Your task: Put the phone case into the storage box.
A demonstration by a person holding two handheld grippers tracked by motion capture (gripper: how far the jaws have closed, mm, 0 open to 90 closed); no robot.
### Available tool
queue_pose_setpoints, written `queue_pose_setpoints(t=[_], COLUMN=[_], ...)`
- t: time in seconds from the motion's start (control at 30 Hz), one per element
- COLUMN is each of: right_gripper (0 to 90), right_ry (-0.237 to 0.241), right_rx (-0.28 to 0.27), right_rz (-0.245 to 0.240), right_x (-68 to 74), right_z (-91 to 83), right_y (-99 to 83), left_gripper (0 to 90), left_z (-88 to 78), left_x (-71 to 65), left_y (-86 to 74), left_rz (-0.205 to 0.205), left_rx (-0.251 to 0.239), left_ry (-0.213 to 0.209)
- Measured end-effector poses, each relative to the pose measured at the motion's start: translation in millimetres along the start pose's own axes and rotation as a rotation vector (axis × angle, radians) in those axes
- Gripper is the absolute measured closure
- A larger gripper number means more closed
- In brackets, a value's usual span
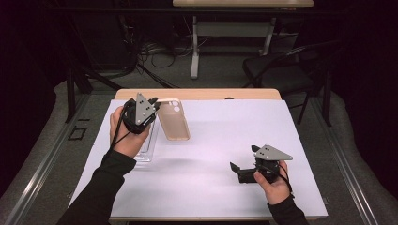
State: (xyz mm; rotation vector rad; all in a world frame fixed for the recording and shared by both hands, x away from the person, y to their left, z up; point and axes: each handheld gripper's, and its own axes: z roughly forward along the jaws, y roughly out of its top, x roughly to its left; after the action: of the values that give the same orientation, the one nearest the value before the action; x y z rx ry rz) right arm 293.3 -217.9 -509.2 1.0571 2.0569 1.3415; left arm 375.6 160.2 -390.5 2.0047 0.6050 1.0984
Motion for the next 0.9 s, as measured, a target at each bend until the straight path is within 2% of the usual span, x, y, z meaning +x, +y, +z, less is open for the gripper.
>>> queue_pose_setpoints(t=[0.4,0.7,0.9], right_gripper=[0.0,0.0,0.0], right_ry=[-0.018,-0.02,-0.027], right_rx=[-0.019,-0.01,-0.008], right_rz=[0.023,0.026,0.031], right_x=[-4.2,-4.2,-5.0], right_z=[-1.9,-1.4,-0.9], right_y=[-6.5,-9.7,-12.1], left_gripper=[79.8,79.9,79.8], left_z=[7.5,16.2,23.1], left_x=[13.8,21.7,27.5], left_y=[5.1,7.0,5.2], left_rz=[0.043,0.067,0.068], left_rx=[0.005,0.02,0.014], left_ry=[0.019,0.013,0.002])
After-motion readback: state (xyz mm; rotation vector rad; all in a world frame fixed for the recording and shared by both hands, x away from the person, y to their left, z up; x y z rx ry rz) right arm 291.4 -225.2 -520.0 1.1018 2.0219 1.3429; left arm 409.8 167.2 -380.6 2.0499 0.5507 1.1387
